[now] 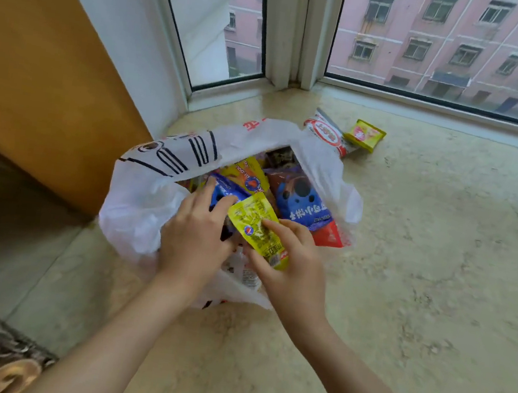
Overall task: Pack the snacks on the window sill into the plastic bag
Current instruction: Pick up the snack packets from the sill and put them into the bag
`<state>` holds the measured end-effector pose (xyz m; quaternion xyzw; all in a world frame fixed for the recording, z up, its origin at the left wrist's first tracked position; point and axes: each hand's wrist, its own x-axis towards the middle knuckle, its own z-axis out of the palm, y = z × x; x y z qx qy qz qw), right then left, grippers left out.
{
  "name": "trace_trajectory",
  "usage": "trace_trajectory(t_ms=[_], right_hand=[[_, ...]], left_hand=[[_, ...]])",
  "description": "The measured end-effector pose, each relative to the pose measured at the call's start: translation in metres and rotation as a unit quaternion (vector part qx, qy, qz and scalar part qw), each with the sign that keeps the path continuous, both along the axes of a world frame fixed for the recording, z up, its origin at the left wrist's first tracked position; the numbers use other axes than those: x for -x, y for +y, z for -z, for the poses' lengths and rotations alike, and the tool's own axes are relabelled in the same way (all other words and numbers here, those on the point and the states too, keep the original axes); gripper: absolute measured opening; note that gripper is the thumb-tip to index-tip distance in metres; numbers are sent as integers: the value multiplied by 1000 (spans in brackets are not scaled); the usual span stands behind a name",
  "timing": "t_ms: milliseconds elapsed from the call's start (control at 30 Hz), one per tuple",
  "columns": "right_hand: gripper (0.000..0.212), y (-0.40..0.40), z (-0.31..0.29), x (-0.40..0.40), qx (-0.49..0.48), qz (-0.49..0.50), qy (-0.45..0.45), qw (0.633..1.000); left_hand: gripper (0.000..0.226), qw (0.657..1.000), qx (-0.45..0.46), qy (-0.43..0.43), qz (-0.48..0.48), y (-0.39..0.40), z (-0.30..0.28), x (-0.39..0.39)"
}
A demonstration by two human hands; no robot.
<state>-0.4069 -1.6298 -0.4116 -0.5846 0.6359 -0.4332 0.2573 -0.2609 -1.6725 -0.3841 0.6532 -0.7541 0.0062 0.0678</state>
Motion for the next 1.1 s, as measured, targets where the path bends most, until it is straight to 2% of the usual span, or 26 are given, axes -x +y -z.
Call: trace_trajectory(t_ms=[133,233,300,433,533,600,667,733,800,900,933,1000,1100], right_hand=[[50,-41,1,-15,-14,26,55,998],[61,-62,0,-18,-83,-30,114,990],[61,-66,-1,-14,-81,-62,147,984],[59,-55,0,2,-69,-86,225,968],[58,-43,-10,18,-3,-112,327,938],[59,-39,-19,32,71,-148,392,905],[54,-39,-33,52,133,-153,446,872],[52,-43,-49,71,147,-125,476,858],[58,-49,-58,88,103,-112,509,847],[72,-51,-69,102,18,-146,564,813],[76,-50,-74,105,-8,-157,574,804],[76,-49,-83,110,-37,-159,568,806],[68,-49,-97,113,-65,-153,553,816]], left_hand=[[67,999,10,-33,-1,-16,6,-9],[77,995,25,-94,8,-20,8,-14],[80,989,26,-146,4,-17,0,-17],[68,963,-49,-264,7,-8,-17,-27],[68,936,-65,-346,12,-2,-29,-33],[70,913,-62,-402,20,1,-39,-34],[70,905,-49,-422,17,-1,-44,-37],[60,912,-51,-407,-1,-5,-49,-39],[40,921,-53,-387,-6,-2,-60,-38],[12,929,-64,-364,24,14,-84,-29],[11,935,-70,-347,38,19,-91,-26],[24,959,-29,-277,55,27,-101,-25],[37,992,77,-93,19,43,-118,-24]])
